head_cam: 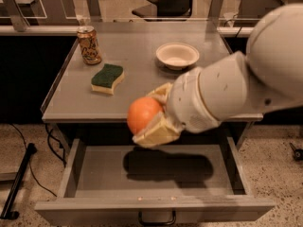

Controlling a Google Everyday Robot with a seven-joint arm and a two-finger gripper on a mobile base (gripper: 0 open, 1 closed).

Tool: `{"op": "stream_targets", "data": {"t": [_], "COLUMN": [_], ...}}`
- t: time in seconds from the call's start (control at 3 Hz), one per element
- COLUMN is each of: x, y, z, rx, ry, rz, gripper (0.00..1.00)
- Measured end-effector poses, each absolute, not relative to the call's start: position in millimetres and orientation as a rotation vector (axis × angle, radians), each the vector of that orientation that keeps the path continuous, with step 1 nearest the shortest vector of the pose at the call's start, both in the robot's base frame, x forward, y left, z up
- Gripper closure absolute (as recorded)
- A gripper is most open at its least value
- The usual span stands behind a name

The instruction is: Place orange into top drawer

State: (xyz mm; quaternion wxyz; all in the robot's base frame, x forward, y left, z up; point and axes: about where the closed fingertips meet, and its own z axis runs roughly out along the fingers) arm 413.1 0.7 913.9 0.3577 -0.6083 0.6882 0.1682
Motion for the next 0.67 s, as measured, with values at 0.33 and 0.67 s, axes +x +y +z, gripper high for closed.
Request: {"op": "stream_targets", "data": {"t": [0.33, 0.67], "x": [399, 385], "y": [-10, -15], "z": [873, 813], "rx": [-1.566, -1.559], "ry": [1.804, 1.8], "rz": [0.459, 0.516], "gripper": [1.0, 1.0]}}
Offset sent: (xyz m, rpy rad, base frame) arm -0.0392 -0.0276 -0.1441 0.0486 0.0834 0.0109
